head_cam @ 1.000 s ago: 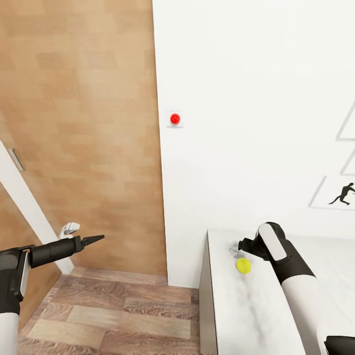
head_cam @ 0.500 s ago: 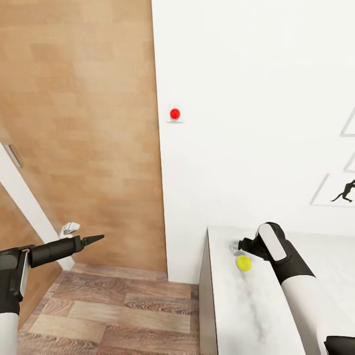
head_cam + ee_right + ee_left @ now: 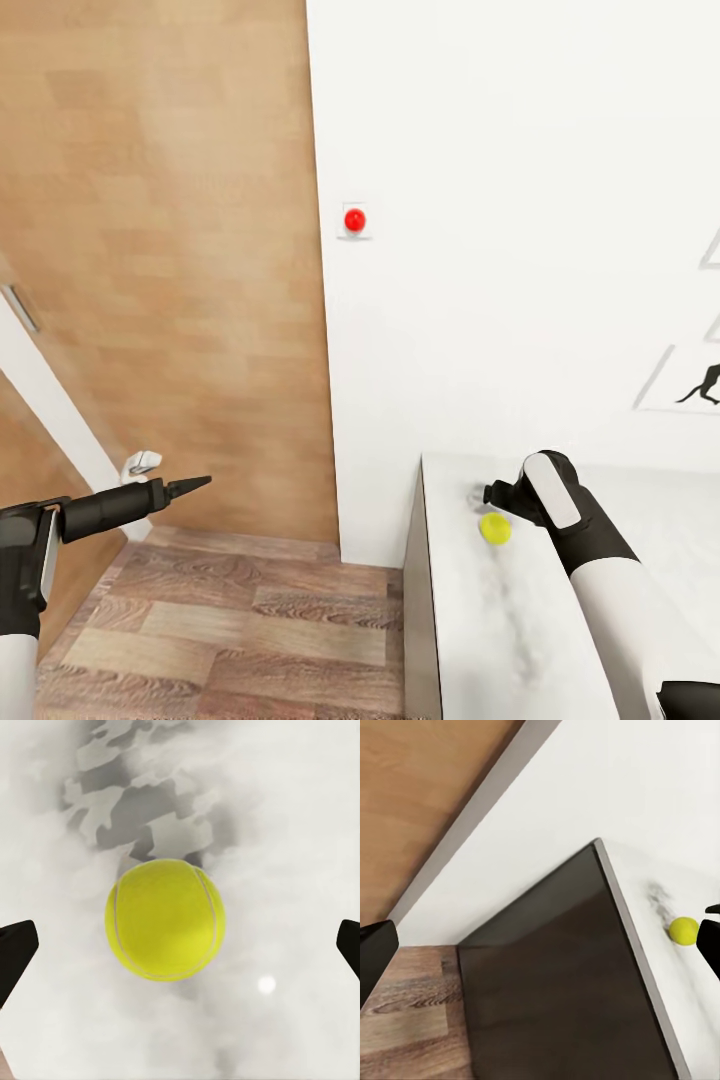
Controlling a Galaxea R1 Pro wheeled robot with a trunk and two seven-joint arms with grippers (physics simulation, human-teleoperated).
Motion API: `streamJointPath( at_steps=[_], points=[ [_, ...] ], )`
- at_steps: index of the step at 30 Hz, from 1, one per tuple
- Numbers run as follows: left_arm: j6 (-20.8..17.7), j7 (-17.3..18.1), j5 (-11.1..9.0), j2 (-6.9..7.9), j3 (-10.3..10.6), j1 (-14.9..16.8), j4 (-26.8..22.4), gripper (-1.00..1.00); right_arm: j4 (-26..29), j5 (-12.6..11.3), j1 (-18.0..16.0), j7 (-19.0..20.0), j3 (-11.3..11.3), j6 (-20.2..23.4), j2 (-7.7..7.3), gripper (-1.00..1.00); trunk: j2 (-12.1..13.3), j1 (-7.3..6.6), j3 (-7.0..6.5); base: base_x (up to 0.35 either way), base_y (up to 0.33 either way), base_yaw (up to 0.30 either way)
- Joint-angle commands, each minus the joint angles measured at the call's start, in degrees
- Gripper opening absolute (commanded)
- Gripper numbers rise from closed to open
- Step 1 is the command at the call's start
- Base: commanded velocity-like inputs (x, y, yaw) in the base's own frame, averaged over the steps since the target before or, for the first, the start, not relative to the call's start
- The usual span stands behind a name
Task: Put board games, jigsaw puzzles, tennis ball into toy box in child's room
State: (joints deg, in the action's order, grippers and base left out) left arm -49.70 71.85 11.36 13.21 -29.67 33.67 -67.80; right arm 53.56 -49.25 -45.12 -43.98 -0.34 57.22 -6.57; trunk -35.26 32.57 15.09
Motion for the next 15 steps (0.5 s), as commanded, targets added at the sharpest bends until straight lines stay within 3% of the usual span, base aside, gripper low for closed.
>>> streamJointPath(
  at_steps=[1, 15],
  points=[
    [-0.5, 0.6, 0.6, -0.03, -0.1, 0.1, -0.1, 1.0, 0.1, -0.6, 0.0, -0.6, 0.0, 0.1, -0.01, 1.0, -0.1, 0.02, 0.19, 0.0, 0.0, 0.0],
    [-0.5, 0.4, 0.6, -0.11, -0.1, 0.1, -0.1, 1.0, 0.1, -0.6, -0.6, -0.6, 0.0, 0.0, -0.09, 1.0, -0.1, 0.02, 1.52, 0.055, 0.0, 0.0]
  ],
)
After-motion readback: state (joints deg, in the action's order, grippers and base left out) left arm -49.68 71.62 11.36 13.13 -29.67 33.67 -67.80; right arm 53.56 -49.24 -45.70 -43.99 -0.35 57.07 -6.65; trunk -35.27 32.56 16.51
